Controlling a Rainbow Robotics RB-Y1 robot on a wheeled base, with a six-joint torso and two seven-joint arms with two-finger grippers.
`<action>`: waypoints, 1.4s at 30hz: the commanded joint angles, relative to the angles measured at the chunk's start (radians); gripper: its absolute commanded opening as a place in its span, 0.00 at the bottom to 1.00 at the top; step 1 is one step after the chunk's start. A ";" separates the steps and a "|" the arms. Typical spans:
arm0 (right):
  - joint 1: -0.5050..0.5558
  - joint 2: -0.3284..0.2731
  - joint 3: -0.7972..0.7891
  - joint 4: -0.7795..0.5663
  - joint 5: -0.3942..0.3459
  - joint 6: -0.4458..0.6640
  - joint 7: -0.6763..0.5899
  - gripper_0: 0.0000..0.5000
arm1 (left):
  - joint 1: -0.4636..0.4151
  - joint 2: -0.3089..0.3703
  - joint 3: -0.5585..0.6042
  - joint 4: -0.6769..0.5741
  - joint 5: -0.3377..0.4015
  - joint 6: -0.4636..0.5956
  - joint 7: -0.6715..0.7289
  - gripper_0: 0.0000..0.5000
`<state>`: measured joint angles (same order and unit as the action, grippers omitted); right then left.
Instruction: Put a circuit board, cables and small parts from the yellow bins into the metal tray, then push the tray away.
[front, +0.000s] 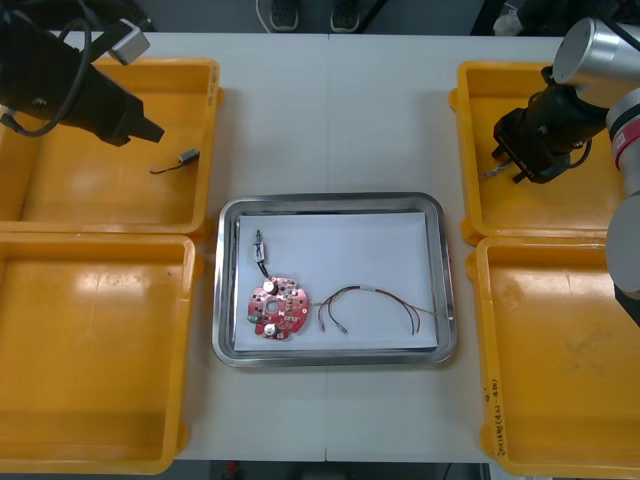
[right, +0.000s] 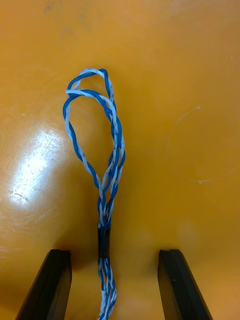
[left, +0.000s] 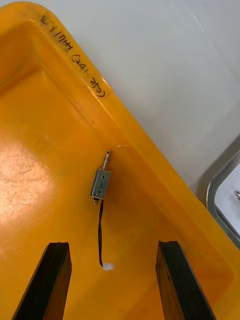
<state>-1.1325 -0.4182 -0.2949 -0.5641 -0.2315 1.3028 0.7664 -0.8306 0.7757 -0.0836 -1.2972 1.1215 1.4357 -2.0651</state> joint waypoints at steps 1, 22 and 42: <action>0.023 0.009 0.028 -0.016 -0.022 -0.005 -0.053 0.00 | 0.021 0.045 0.030 0.038 0.037 -0.063 -0.204 1.00; 0.023 -0.008 0.020 -0.105 0.021 0.065 -0.012 0.00 | 0.114 0.016 -0.073 0.042 0.064 -0.281 -0.224 1.00; 0.025 -0.050 -0.058 -0.520 0.051 0.598 0.217 0.00 | 0.125 -0.059 -0.137 0.053 -0.032 -0.399 -0.184 1.00</action>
<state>-1.1099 -0.4276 -0.3095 -1.0069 -0.1858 1.8449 0.9466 -0.7136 0.7478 -0.2159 -1.2468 1.1102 1.0575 -2.2144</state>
